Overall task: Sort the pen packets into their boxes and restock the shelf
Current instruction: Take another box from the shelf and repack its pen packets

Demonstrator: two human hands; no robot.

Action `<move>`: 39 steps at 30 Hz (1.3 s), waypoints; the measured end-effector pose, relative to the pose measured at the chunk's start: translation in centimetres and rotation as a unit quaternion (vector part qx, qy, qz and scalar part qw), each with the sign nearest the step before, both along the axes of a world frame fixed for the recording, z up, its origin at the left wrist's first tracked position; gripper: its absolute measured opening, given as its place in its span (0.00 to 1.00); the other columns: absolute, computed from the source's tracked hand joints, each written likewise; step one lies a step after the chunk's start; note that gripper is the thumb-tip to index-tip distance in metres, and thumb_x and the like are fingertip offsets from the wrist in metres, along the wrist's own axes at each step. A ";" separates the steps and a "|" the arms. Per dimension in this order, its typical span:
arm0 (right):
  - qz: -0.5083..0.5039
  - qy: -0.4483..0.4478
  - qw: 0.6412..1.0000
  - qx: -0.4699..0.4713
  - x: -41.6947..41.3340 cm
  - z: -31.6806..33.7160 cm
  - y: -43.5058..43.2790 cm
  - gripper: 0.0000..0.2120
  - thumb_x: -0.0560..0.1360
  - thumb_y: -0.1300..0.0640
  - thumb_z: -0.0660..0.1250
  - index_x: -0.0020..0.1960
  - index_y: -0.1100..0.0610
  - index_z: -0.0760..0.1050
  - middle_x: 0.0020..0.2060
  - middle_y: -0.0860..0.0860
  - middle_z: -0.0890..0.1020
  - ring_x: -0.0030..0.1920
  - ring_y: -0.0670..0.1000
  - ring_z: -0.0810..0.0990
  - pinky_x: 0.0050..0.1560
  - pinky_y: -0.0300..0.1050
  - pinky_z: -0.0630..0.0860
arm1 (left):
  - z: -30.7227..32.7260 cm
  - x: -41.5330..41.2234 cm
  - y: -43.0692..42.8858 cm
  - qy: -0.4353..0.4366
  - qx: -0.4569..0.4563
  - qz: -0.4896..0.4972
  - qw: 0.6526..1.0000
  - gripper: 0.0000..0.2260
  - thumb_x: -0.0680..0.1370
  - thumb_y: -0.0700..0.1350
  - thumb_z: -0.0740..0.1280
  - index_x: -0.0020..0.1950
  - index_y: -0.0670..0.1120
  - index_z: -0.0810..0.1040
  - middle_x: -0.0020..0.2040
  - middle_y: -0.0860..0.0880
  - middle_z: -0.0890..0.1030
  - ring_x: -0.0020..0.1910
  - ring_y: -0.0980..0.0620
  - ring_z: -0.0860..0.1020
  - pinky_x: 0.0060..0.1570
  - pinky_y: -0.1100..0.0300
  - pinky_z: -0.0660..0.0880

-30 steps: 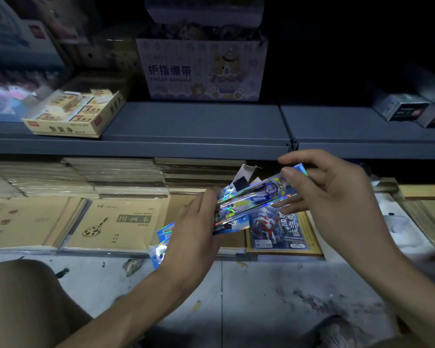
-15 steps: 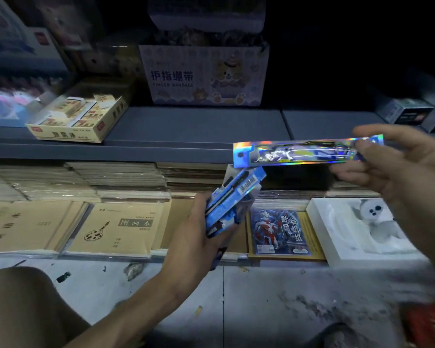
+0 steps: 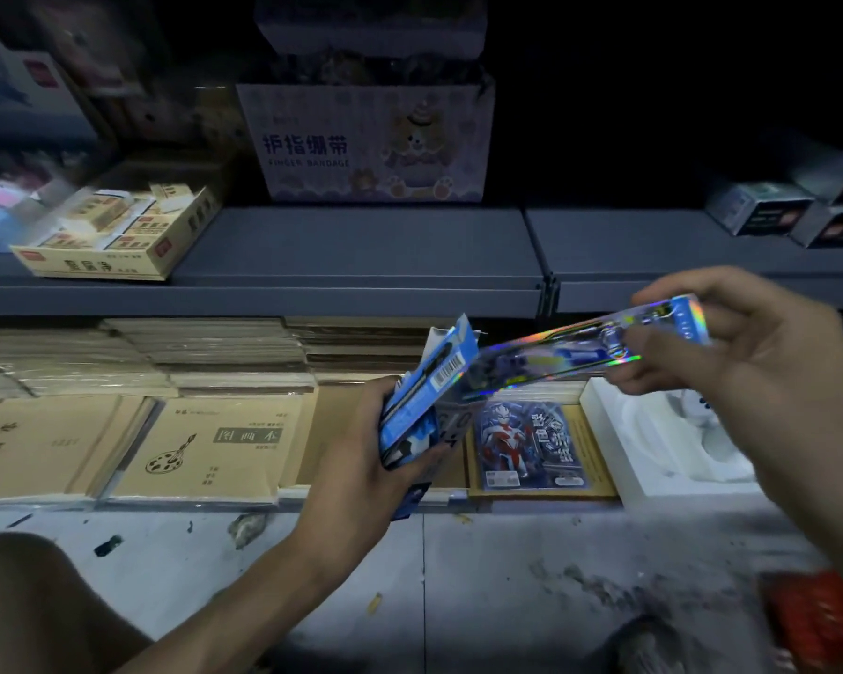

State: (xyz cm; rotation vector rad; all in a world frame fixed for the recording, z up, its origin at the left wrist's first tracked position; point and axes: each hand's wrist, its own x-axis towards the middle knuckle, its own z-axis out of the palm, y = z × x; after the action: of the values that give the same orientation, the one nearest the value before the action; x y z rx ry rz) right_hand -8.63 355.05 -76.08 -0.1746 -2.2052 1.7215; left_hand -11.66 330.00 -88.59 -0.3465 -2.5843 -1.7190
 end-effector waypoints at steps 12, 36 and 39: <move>0.022 -0.014 0.978 0.205 -0.1 -0.9 -2.2 0.14 0.73 0.66 0.74 0.45 0.47 0.82 0.35 0.46 0.87 0.31 0.50 0.87 0.40 0.55 0.84 | -1.5 -0.4 0.1 0.080 -0.105 -0.016 0.991 0.29 0.72 0.38 0.79 0.60 0.63 0.70 0.53 0.63 0.78 0.52 0.55 0.80 0.48 0.55 0.80; 0.098 -0.160 0.982 -0.016 0.4 -0.9 -5.5 0.31 0.74 0.28 0.66 0.42 0.56 0.85 0.34 0.55 0.86 0.26 0.52 0.76 0.25 0.41 0.66 | -1.1 -0.1 -0.2 0.121 -0.154 0.039 0.980 0.30 0.67 0.36 0.79 0.60 0.60 0.71 0.50 0.65 0.75 0.47 0.56 0.72 0.46 0.73 0.67; 0.104 -0.103 0.988 0.042 1.1 -1.4 -6.5 0.12 0.74 0.50 0.77 0.40 0.59 0.84 0.28 0.52 0.82 0.22 0.44 0.73 0.24 0.35 0.67 | -1.1 -0.1 -0.3 0.122 -0.166 0.044 0.978 0.31 0.68 0.37 0.80 0.60 0.61 0.69 0.49 0.65 0.74 0.46 0.57 0.71 0.45 0.73 0.67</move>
State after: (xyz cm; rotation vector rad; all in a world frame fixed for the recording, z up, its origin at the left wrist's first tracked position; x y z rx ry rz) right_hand -7.55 348.53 -77.47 -0.1102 -2.5199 1.7840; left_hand -11.78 329.74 -89.68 -0.4122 -2.6471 -1.1336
